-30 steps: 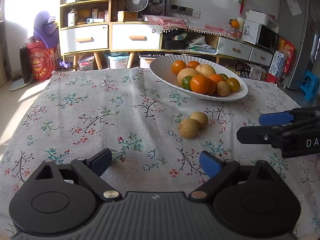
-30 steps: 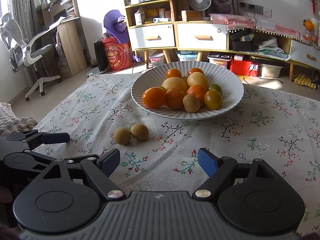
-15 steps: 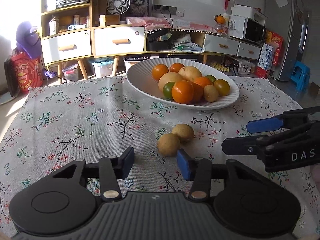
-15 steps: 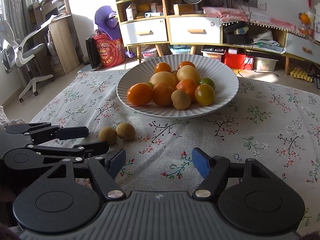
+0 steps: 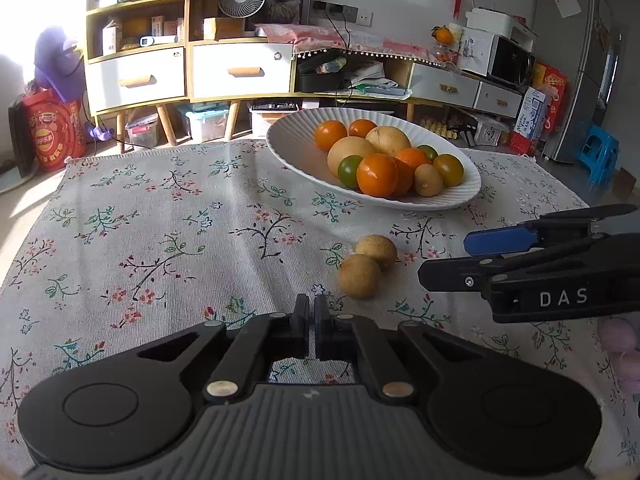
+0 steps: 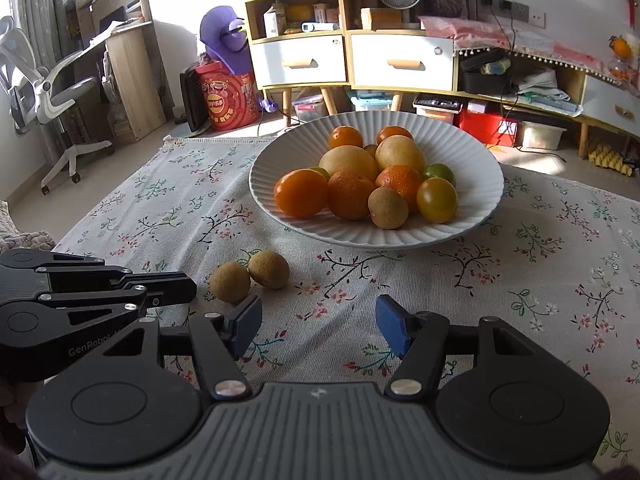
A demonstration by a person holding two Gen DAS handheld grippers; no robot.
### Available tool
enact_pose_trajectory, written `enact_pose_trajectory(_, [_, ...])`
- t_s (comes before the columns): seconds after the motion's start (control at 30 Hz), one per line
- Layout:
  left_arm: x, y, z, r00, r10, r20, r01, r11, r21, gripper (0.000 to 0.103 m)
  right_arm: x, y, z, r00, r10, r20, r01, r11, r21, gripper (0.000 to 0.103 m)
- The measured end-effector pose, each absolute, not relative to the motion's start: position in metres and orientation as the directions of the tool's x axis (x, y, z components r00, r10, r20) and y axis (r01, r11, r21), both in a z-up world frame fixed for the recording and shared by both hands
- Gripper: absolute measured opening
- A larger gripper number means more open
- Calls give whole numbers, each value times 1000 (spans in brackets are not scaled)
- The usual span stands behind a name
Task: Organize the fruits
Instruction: 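Close the left gripper on a brown kiwi while the right gripper grasps the other kiwi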
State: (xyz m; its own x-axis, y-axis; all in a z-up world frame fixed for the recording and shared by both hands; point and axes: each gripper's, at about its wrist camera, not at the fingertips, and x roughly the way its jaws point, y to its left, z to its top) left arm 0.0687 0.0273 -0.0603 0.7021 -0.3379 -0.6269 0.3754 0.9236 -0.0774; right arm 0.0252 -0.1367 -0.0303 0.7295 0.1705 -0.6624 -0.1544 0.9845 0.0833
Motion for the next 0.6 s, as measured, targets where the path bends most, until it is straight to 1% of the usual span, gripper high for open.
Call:
enact_pose_trajectory(0.03, [68,27,-60,702,-341,-625,374,923,-83,0,27,-135,-30,729,173,-663,-163,984,78,55])
enact_pose_trajectory(0.07, [69,27,-61,698,-348,-626,378,921,-91,7,29,-133,-29,728,176,-663,-171,982,73,52])
enact_pose_trajectory(0.1, [69,27,-61,695,-356,-624,383,919,-96,11,31,-131,-29,728,178,-662,-178,982,67,47])
enact_pose_trajectory(0.17, [68,25,-62,693,-364,-622,393,914,-96,24,36,-128,-29,725,178,-665,-191,980,53,39])
enact_pose_trajectory(0.27, [69,19,-63,693,-372,-618,416,906,-78,34,41,-125,-31,721,184,-669,-210,977,43,35])
enact_pose_trajectory(0.4, [75,13,-64,690,-379,-617,440,896,-59,36,45,-119,-35,710,202,-675,-241,970,38,33])
enact_pose_trajectory(0.43, [76,12,-64,692,-376,-616,438,897,-55,36,46,-119,-36,705,214,-676,-243,968,53,33])
enact_pose_trajectory(0.5, [80,13,-65,694,-380,-612,434,899,-66,36,48,-121,-35,699,239,-674,-251,964,82,26])
enact_pose_trajectory(0.6, [84,14,-65,695,-394,-601,431,898,-90,36,53,-125,-34,686,276,-673,-245,959,144,26])
